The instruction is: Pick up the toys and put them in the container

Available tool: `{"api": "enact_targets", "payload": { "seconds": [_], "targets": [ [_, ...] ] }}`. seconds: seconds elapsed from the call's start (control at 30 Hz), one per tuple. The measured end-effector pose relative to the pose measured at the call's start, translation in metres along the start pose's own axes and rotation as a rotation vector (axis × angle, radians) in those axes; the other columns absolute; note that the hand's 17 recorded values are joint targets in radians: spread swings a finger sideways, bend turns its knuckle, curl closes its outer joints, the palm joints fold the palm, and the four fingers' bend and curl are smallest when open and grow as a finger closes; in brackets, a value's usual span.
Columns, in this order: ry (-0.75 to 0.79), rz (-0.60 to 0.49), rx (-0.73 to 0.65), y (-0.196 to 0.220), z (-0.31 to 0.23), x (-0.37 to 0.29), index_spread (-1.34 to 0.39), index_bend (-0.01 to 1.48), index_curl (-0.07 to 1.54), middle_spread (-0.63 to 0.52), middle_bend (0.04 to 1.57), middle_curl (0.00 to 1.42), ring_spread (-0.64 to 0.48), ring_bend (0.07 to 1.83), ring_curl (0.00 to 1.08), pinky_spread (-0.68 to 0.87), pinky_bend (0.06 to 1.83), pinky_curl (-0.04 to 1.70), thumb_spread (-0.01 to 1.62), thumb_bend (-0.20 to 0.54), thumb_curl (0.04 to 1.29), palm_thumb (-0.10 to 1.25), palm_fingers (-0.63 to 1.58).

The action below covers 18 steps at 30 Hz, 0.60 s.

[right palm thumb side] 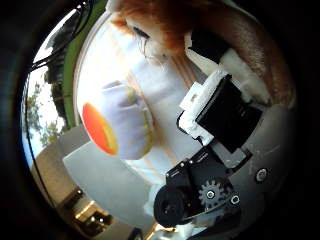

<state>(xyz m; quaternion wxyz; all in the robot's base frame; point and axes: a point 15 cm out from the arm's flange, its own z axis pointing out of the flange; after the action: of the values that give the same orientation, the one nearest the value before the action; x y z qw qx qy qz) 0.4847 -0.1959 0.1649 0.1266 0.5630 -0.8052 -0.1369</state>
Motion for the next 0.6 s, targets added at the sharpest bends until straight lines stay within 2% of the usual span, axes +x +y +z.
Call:
{"api": "enact_targets", "payload": {
  "seconds": [0.2,0.33,0.6],
  "targets": [
    [0.001,-0.030,-0.037,0.037,-0.030,-0.002,-0.50,0.56,0.40,-0.17,1.04,0.81,0.00,1.29,0.67,0.28,1.43,0.38,1.13,0.037,0.51,0.96,1.08],
    [-0.004,-0.081,-0.053,0.083,-0.072,-0.006,-0.57,0.67,0.49,-0.19,1.10,0.87,-0.05,1.35,0.71,0.22,1.52,0.44,1.14,0.014,0.55,0.97,1.00],
    [-0.006,-0.210,0.056,0.187,-0.170,-0.028,-0.67,0.79,0.68,-0.21,1.19,0.96,-0.08,1.45,0.77,0.16,1.63,0.54,1.17,-0.013,0.61,0.98,0.86]
  ]
}}
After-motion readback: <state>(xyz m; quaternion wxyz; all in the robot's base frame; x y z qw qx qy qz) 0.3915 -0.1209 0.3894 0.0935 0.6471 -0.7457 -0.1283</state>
